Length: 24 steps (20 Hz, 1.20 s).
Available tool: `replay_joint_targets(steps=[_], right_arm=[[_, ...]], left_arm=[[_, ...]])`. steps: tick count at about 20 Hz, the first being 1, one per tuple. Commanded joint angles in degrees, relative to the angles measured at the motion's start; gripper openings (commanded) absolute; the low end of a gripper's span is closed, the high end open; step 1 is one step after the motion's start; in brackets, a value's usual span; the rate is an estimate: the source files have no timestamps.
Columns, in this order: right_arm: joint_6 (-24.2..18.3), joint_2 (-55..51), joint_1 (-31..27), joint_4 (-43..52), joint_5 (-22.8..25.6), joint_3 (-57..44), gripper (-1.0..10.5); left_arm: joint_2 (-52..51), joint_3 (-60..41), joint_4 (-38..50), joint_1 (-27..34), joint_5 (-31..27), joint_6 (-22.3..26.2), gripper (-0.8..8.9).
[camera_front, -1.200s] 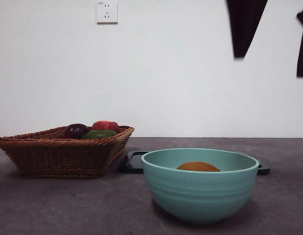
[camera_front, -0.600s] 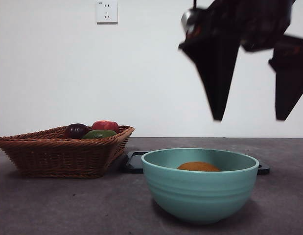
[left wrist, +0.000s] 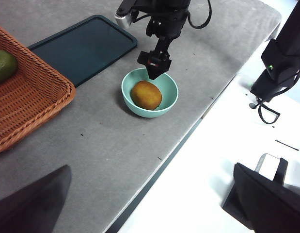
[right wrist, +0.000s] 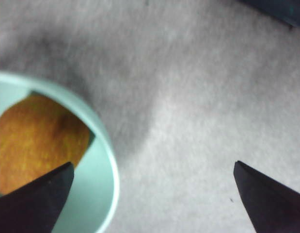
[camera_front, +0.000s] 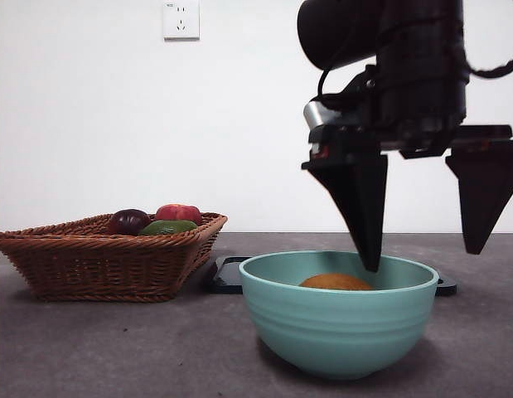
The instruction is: Pick up the wifruite, put it on the bowl, pick up the plate, put it on desk
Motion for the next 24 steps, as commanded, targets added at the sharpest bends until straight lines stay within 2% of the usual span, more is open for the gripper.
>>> replay_joint_targets(steps=[1, 6, 11, 15, 24], right_arm=[[-0.79, 2.45, 0.31, 0.52, -0.37, 0.68, 5.8], [-0.96, 5.33, 0.33, 2.08, -3.21, 0.68, 5.1], [-1.66, 5.7, 0.35, 3.82, -7.72, 0.68, 1.4], [-3.15, 5.7, 0.37, 3.74, -9.42, 0.68, 0.1], [-3.5, 5.66, -0.7, 2.4, -10.12, 3.17, 0.1]], left_arm=[[-0.04, 0.68, 0.46, -0.52, -0.15, 0.72, 6.25], [-0.04, 0.7, 0.46, -0.52, -0.15, 0.87, 6.25], [-0.04, 0.7, 0.48, -0.52, -0.15, 0.92, 6.25], [-0.04, 0.68, 0.5, -0.52, -0.15, 0.92, 6.25], [-0.04, 0.7, 0.9, -0.52, -0.15, 0.9, 6.25]])
